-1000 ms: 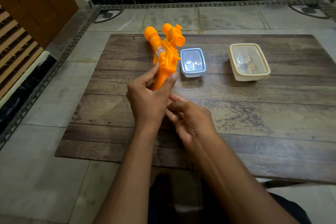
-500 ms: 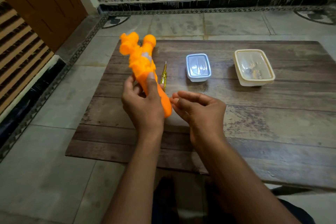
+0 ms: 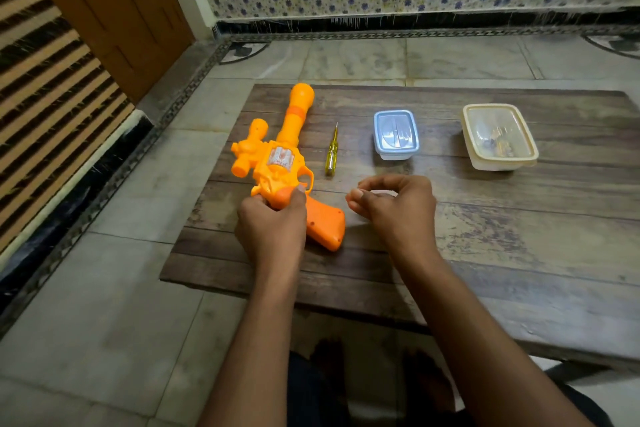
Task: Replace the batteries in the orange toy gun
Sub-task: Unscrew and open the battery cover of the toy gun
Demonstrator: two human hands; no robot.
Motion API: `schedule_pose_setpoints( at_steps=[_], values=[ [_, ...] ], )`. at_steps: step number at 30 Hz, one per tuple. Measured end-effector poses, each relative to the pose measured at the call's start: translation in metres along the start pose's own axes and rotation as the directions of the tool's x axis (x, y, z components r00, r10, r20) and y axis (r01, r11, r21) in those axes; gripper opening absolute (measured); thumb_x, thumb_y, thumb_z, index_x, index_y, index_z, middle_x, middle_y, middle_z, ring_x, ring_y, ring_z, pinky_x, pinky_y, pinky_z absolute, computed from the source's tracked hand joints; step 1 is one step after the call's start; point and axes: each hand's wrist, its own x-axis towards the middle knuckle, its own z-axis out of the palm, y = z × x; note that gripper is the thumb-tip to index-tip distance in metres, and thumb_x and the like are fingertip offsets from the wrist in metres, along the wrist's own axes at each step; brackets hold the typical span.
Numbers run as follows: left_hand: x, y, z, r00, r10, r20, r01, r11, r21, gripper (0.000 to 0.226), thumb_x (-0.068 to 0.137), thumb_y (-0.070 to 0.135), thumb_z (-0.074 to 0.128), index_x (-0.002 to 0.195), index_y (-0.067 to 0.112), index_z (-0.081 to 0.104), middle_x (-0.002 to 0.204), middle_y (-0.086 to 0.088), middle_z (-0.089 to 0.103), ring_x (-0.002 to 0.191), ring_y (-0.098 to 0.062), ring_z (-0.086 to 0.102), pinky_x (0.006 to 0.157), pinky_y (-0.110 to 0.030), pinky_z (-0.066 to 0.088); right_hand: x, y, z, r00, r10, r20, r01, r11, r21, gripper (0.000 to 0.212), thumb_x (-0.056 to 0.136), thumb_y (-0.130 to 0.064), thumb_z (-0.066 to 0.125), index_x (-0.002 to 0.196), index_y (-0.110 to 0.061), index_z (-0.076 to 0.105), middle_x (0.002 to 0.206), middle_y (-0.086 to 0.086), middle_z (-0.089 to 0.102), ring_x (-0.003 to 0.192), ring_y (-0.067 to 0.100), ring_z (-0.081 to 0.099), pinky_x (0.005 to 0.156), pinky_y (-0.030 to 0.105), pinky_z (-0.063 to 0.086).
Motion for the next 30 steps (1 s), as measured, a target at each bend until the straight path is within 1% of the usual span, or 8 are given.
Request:
schedule_pose_setpoints(
  at_steps=[6, 11, 13, 17, 21, 24, 26, 30],
  values=[
    [0.006, -0.009, -0.012, 0.999, -0.041, 0.02, 0.039, 0.992, 0.118, 0.059, 0.058, 0.07, 0.074, 0.058, 0.013, 0.059, 0.069, -0.009, 0.075, 0.074, -0.035, 0.077, 0.074, -0.05, 0.064, 0.004, -0.004, -0.01, 0.986, -0.129, 0.105, 0.162, 0.885, -0.436, 0.013, 0.089, -0.01, 0.077, 0.076, -0.011, 0.073, 0.073, 0.003, 0.072, 0.079, 0.021, 0.072, 0.075, 0.031, 0.055],
    [0.007, -0.007, -0.019, 1.0, 0.0, 0.01, -0.001, 0.99, 0.141, 0.047, 0.07, 0.047, 0.091, 0.055, 0.011, 0.065, 0.056, -0.005, 0.069, 0.063, -0.03, 0.074, 0.063, -0.042, 0.062, 0.011, -0.004, -0.019, 0.972, -0.165, 0.168, 0.232, 0.794, -0.562, 0.017, 0.094, -0.006, 0.068, 0.08, -0.016, 0.066, 0.071, -0.009, 0.058, 0.071, 0.007, 0.055, 0.056, 0.019, 0.034],
    [0.005, -0.003, -0.02, 0.996, 0.08, -0.029, -0.073, 0.979, 0.192, 0.041, 0.075, 0.042, 0.09, 0.067, 0.008, 0.067, 0.064, -0.004, 0.069, 0.073, -0.031, 0.072, 0.062, -0.035, 0.053, 0.014, -0.004, -0.023, 0.972, -0.138, 0.189, 0.226, 0.762, -0.607, 0.023, 0.094, -0.004, 0.066, 0.079, -0.022, 0.063, 0.072, -0.008, 0.058, 0.068, 0.001, 0.052, 0.055, 0.017, 0.034],
    [0.002, 0.001, -0.014, 0.987, 0.133, -0.092, -0.112, 0.973, 0.204, 0.041, 0.077, 0.035, 0.089, 0.099, 0.011, 0.064, 0.096, -0.005, 0.069, 0.108, -0.035, 0.066, 0.089, -0.041, 0.052, 0.02, -0.008, -0.039, 0.968, -0.012, 0.249, 0.19, 0.682, -0.706, 0.024, 0.093, -0.009, 0.066, 0.075, -0.024, 0.062, 0.082, 0.001, 0.067, 0.073, 0.011, 0.056, 0.053, 0.017, 0.035],
    [0.002, -0.001, -0.01, 0.999, 0.01, -0.042, -0.003, 0.987, 0.158, 0.062, 0.075, 0.036, 0.091, 0.117, 0.016, 0.05, 0.135, -0.015, 0.053, 0.124, -0.033, 0.055, 0.081, -0.033, 0.039, 0.019, -0.013, -0.053, 0.966, 0.056, 0.252, 0.167, 0.611, -0.774, 0.024, 0.093, -0.01, 0.068, 0.073, -0.024, 0.065, 0.081, 0.0, 0.064, 0.069, 0.007, 0.054, 0.052, 0.017, 0.036],
    [0.007, -0.005, -0.006, 0.999, -0.033, -0.029, 0.036, 0.994, 0.104, 0.08, 0.061, 0.047, 0.093, 0.117, 0.022, 0.042, 0.138, -0.018, 0.052, 0.128, -0.036, 0.054, 0.081, -0.036, 0.045, 0.017, -0.014, -0.06, 0.966, 0.072, 0.249, 0.153, 0.615, -0.774, 0.019, 0.091, -0.011, 0.072, 0.075, -0.021, 0.071, 0.079, -0.001, 0.062, 0.068, 0.004, 0.051, 0.05, 0.016, 0.036],
    [0.004, -0.002, -0.004, 0.999, -0.027, -0.038, 0.03, 0.995, 0.099, 0.08, 0.066, 0.04, 0.095, 0.12, 0.016, 0.041, 0.134, -0.018, 0.057, 0.129, -0.037, 0.054, 0.083, -0.036, 0.043, 0.016, -0.015, -0.064, 0.967, 0.066, 0.245, 0.148, 0.637, -0.756, 0.011, 0.089, -0.012, 0.076, 0.08, -0.017, 0.076, 0.077, -0.002, 0.062, 0.068, 0.003, 0.051, 0.052, 0.016, 0.037],
    [0.0, 0.007, 0.0, 0.999, -0.034, -0.033, 0.038, 0.994, 0.1, 0.076, 0.07, 0.03, 0.096, 0.116, 0.011, 0.038, 0.122, -0.016, 0.067, 0.117, -0.038, 0.065, 0.089, -0.04, 0.052, 0.016, -0.016, -0.069, 0.973, 0.044, 0.226, 0.135, 0.689, -0.712, 0.004, 0.092, -0.018, 0.077, 0.09, -0.015, 0.08, 0.077, -0.001, 0.065, 0.074, 0.008, 0.058, 0.07, 0.025, 0.046]
  ],
)
